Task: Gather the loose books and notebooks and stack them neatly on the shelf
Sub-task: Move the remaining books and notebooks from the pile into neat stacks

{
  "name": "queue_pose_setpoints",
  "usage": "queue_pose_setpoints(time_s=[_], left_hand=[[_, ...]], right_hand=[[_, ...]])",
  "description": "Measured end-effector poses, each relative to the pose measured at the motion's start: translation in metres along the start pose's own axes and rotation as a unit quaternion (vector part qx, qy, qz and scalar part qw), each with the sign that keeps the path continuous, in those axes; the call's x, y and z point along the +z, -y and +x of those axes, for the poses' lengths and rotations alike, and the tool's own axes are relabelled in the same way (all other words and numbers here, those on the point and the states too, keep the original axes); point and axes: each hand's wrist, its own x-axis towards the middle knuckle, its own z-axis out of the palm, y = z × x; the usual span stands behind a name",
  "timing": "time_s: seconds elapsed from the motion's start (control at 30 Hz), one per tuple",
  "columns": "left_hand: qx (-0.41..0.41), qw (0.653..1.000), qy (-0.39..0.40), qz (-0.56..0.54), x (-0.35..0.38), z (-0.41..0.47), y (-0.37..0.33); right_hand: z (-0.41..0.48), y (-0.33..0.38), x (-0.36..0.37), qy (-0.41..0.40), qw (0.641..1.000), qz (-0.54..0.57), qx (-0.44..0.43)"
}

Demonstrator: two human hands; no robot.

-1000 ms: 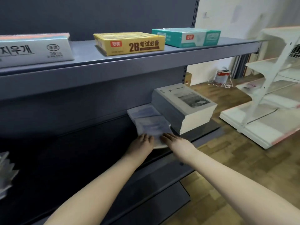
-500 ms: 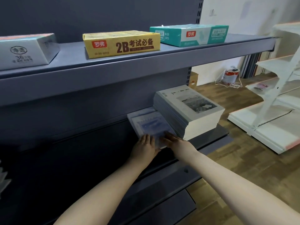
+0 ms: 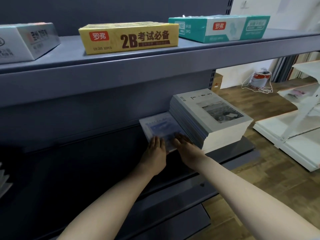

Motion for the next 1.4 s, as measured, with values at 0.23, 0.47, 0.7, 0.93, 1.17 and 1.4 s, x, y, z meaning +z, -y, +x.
queue_pose_setpoints(time_s=[0.23,0.47,0.7,0.93,1.17,1.4], left_hand=[[-0.005,0.999,0.036,-0.027,0.000,0.010,0.008],[0.013,0.998,0.061,-0.012,0.004,0.023,0.021],[-0.013,0.998,0.061,0.026,-0.005,0.018,0.020],[-0.055,0.996,0.056,0.043,-0.012,-0.033,0.053],[-0.180,0.980,0.069,0.054,-0.039,-0.124,0.140],[-0.321,0.942,0.060,0.076,-0.064,-0.239,0.214]], right_hand=[[0.010,0.002,-0.002,-0.001,1.000,0.003,-0.008],[0.017,0.003,0.004,-0.008,1.000,-0.010,-0.007],[0.019,0.012,-0.008,0.061,0.998,-0.006,0.022],[0.009,0.046,-0.015,0.054,0.995,-0.069,-0.055],[0.023,0.150,-0.004,0.032,0.982,-0.042,-0.181],[0.017,0.280,0.012,0.045,0.945,-0.049,-0.321]])
